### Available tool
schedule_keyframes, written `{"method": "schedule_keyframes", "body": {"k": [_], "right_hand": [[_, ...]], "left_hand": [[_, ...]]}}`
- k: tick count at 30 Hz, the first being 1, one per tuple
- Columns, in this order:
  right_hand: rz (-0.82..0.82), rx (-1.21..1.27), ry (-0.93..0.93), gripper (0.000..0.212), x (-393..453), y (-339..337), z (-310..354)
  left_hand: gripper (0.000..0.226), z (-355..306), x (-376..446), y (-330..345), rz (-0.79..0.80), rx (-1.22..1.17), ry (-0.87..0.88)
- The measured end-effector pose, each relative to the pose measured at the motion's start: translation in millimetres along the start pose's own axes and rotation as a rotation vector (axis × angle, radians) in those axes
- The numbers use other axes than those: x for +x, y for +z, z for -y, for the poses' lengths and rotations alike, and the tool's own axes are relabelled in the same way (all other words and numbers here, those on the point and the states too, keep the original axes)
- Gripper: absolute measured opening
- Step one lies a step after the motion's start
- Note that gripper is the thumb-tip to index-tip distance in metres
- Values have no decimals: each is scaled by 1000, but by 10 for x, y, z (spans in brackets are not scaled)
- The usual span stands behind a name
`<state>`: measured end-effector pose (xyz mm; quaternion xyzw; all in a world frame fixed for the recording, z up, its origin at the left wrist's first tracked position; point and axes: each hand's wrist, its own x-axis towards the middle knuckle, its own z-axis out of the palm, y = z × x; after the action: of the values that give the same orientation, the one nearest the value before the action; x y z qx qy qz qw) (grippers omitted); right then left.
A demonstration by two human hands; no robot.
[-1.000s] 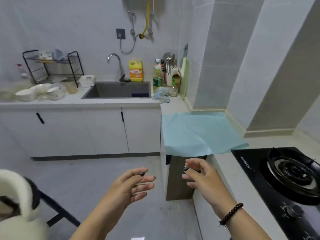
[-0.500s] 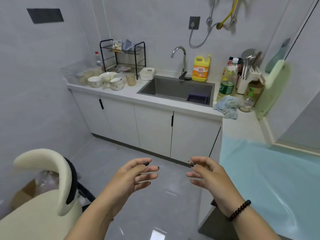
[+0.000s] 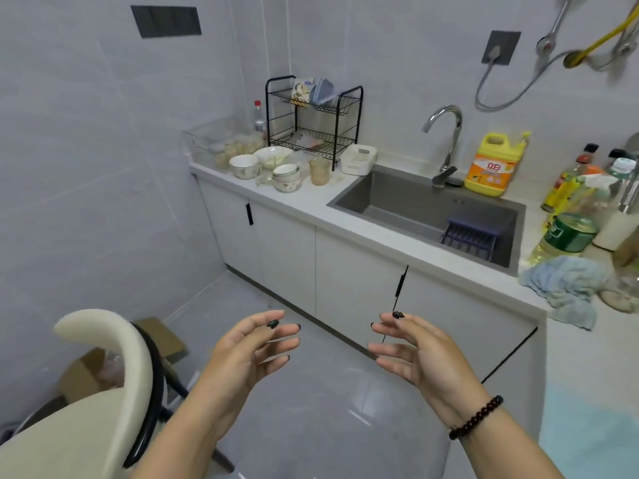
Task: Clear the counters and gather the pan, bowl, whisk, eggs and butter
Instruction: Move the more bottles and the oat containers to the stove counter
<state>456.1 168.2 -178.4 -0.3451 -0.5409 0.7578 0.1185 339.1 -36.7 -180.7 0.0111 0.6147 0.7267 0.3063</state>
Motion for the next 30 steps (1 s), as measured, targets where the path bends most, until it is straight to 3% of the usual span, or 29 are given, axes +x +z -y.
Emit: {"method": "schedule_keyframes", "body": {"k": [7,15,30], "right_hand": [[13,-50,-13,20,1171,666,369],[20,-24,-71,22,2497,1527,910],[170,-29,-60,23,4755,2476,1766]], "left_hand": [[24,-480,1259,-384,-58,-91,9],[23,-1163,2665,-777,-39,-41,-17],[21,-2216,4731,-867,-80,-116,44]]}}
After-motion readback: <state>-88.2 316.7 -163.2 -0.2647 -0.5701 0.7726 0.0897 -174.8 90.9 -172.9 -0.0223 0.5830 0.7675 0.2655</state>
